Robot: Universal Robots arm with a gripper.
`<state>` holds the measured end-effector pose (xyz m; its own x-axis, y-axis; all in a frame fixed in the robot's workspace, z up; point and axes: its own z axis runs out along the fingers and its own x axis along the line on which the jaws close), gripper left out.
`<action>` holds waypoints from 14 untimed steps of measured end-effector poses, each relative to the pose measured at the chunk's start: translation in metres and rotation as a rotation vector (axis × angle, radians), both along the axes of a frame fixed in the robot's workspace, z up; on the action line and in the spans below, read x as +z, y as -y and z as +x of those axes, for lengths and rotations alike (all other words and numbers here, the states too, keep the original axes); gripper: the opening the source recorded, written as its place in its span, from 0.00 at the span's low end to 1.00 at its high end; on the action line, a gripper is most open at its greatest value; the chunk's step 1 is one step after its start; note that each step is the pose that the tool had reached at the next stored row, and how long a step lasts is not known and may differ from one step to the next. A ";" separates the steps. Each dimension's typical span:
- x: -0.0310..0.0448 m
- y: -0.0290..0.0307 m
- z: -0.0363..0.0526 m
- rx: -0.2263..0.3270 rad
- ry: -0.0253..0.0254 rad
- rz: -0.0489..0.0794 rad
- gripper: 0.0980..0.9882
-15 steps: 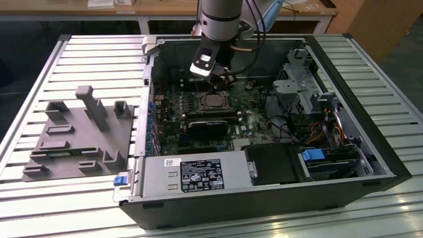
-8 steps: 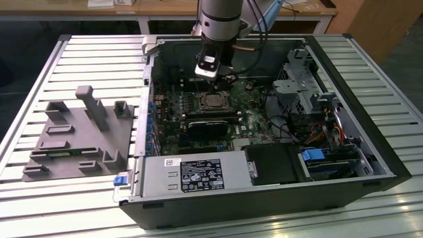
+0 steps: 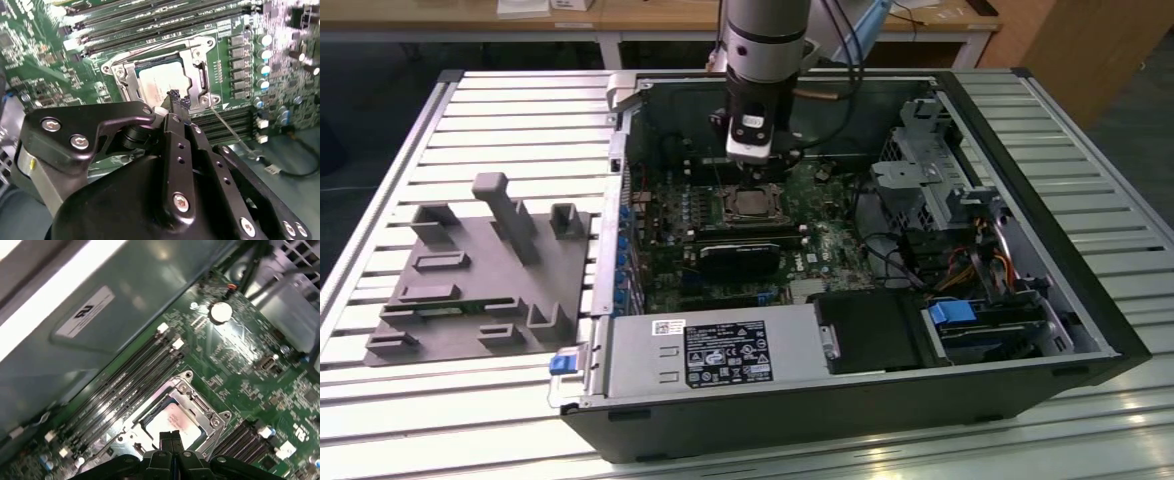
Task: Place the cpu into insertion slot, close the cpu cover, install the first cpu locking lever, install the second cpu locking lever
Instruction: 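Close the cpu cover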
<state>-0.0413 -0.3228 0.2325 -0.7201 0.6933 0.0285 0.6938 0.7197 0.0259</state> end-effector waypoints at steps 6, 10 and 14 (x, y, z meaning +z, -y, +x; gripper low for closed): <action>-0.0002 0.0000 0.0000 0.110 0.0000 0.000 0.00; -0.0004 0.0000 0.0000 0.181 0.0000 0.000 0.00; -0.0006 0.0000 0.0000 0.255 0.0000 0.000 0.00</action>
